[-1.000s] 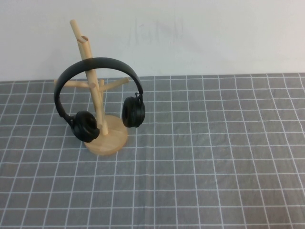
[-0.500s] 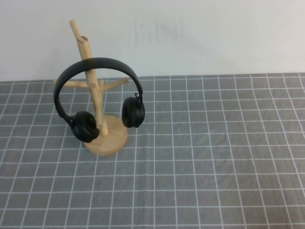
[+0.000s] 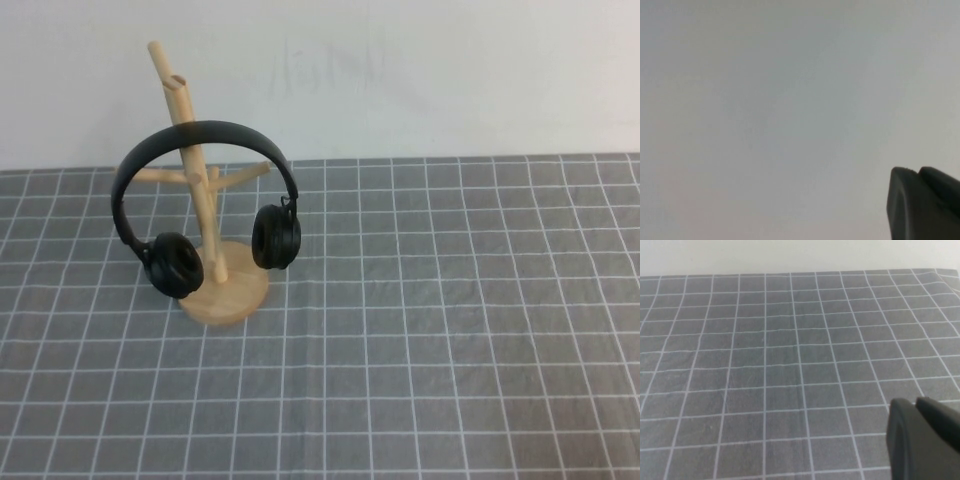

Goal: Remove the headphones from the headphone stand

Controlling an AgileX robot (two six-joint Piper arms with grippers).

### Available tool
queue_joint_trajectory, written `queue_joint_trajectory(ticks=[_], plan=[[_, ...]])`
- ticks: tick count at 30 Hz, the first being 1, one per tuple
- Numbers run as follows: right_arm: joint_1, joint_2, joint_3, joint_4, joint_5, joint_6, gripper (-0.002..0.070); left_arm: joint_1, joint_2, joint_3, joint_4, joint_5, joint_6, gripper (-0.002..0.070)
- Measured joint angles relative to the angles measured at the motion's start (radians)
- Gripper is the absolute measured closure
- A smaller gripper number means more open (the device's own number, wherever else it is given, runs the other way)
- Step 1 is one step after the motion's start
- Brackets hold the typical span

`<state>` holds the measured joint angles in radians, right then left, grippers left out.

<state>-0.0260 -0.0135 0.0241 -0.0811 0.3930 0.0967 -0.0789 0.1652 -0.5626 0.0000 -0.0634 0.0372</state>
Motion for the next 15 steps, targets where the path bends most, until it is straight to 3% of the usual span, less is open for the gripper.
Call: queue_joint_trajectory(ticks=[5,11,15], plan=[[0.0,0.0,0.0,0.0,0.0,0.0,0.0685,0.0,0.207,-0.144,0.046,0.129,0.03,0.0678],[0.0,0.0,0.0,0.0,0.0,0.0,0.0685,0.0,0.457,-0.153,0.049,0.103,0.012,0.0678],[0.0,0.0,0.0,0.0,0.0,0.0,0.0685,-0.007,0.652,-0.153,0.132,0.09,0.006,0.0678]])
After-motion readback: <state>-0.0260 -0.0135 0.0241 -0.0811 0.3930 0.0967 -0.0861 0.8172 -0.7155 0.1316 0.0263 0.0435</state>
